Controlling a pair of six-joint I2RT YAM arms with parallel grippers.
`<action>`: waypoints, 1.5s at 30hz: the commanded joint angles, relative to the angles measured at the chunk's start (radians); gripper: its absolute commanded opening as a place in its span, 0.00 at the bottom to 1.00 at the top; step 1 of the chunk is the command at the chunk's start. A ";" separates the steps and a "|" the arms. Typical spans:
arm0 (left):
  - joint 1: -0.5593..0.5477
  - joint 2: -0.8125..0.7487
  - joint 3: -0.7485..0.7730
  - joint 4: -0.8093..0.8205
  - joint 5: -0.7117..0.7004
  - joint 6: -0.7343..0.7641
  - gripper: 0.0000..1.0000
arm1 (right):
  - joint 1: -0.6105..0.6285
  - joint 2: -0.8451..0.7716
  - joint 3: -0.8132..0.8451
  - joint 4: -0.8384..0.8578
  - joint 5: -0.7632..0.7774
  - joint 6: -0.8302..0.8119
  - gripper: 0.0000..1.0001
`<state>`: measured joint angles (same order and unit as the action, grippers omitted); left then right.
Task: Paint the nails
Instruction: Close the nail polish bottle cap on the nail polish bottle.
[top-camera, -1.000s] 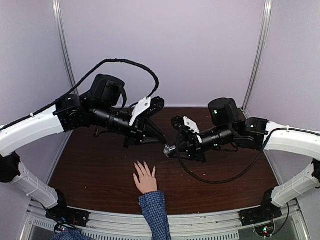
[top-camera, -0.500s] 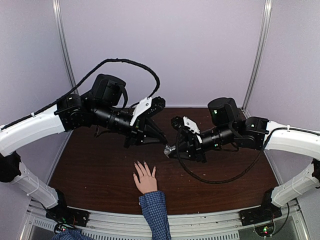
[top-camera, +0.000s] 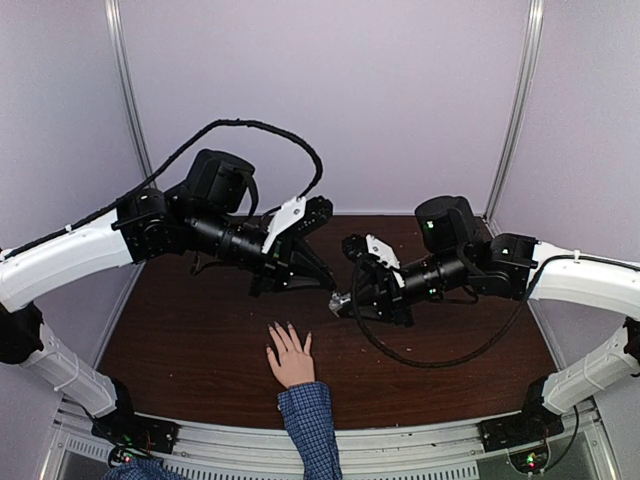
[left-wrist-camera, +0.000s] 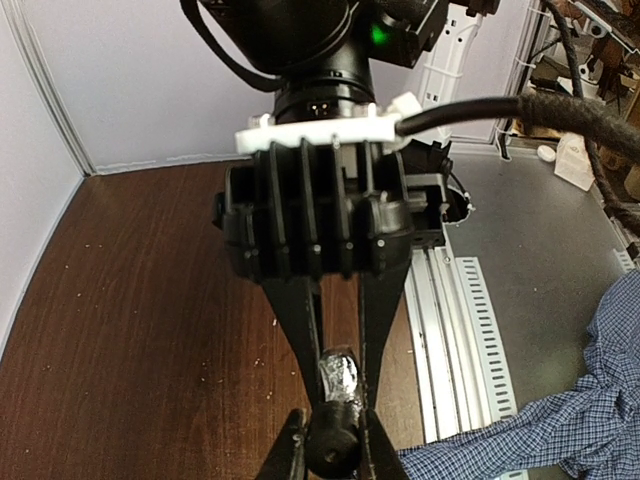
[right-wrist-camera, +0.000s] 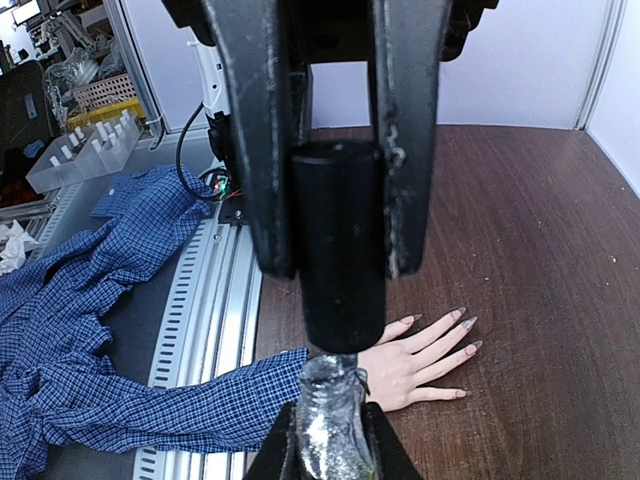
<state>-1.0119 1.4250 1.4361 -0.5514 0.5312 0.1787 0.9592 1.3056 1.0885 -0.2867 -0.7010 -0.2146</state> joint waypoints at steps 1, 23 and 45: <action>-0.007 0.018 0.020 -0.018 0.003 0.023 0.00 | 0.007 -0.009 0.032 0.041 0.000 -0.008 0.00; -0.013 0.026 0.006 -0.018 0.027 0.031 0.00 | 0.009 -0.017 0.027 0.057 0.009 0.002 0.00; -0.014 0.017 -0.011 0.005 0.037 0.024 0.00 | 0.008 -0.021 0.018 0.080 0.036 0.009 0.00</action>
<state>-1.0157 1.4364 1.4357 -0.5503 0.5426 0.2039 0.9600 1.3056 1.0885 -0.3000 -0.6895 -0.2115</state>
